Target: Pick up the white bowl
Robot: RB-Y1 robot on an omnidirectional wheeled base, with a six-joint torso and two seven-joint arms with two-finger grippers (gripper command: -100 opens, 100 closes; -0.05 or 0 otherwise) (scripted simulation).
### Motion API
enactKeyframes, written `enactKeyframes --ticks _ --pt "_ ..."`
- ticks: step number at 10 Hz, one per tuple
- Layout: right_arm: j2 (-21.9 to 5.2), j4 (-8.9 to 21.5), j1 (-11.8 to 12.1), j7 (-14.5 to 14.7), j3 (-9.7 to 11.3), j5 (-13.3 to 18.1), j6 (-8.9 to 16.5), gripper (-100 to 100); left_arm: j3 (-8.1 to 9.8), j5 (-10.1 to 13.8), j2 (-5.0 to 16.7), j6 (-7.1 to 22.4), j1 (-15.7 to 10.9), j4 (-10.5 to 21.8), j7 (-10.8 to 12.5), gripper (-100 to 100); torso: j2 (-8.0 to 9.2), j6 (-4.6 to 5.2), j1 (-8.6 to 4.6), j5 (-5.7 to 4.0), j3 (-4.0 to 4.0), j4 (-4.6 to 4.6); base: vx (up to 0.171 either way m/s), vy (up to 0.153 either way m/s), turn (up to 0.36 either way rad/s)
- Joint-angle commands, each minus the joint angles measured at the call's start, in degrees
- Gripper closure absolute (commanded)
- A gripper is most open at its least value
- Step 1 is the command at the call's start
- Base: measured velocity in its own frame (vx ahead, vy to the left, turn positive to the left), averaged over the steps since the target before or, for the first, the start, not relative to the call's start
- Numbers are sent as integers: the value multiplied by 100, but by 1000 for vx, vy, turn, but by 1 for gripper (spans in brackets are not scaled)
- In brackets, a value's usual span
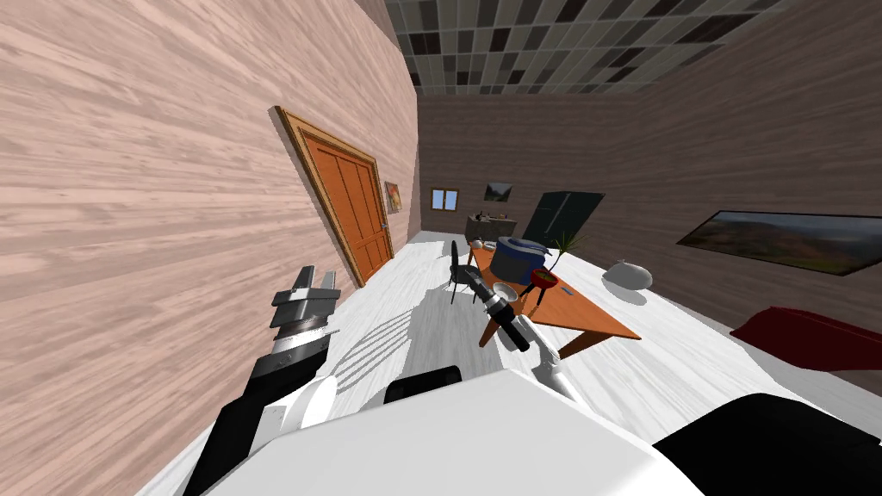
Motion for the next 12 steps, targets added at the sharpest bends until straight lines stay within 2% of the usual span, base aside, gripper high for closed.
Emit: enactKeyframes --ticks 1,2,3,4,5,6,9,10,11,12 --pt "-72 122 -18 44 35 195 55 -100 0 0 0 0 0 0 0 0 0 0 0 0 0 0 -85 11 123" --pt "-226 395 -124 127 89 414 123 -100 0 0 0 0 1 0 0 0 -7 2 -4 -1 -3 -1 -104 20 207" --pt "-226 420 -124 127 89 494 123 -100 0 0 0 0 0 0 0 0 -4 -1 -3 -1 -3 -1 -93 18 102" --pt "-382 696 -229 215 151 708 194 -100 1 0 0 0 1 0 0 0 -7 3 -4 -1 -3 -1 -102 6 185" --pt "-382 723 -229 215 151 798 194 -100 0 0 0 0 0 0 0 0 -5 0 -10 -2 -3 -1 -79 -2 106" --pt "-539 973 -331 307 220 1001 268 -100 1 0 0 0 1 0 0 0 -11 3 -12 -3 -5 -1 -100 8 208" --pt "-699 1320 -431 403 296 1416 344 -100 1 0 0 0 0 0 0 0 -1 1 -14 -3 0 0 -98 -1 118" --pt "-860 1518 -527 501 379 1613 422 -100 1 0 1 0 1 0 0 0 -8 4 -14 -3 -3 0 -91 -10 185" --pt "-860 1645 -527 501 379 1726 422 -100 1 0 1 0 1 0 0 0 -7 2 -19 -4 -4 -1 -67 -19 97" --pt "-1022 1837 -619 602 468 1914 501 -100 1 0 1 0 2 0 0 0 -15 5 -23 -5 -7 -2 -70 -23 177"
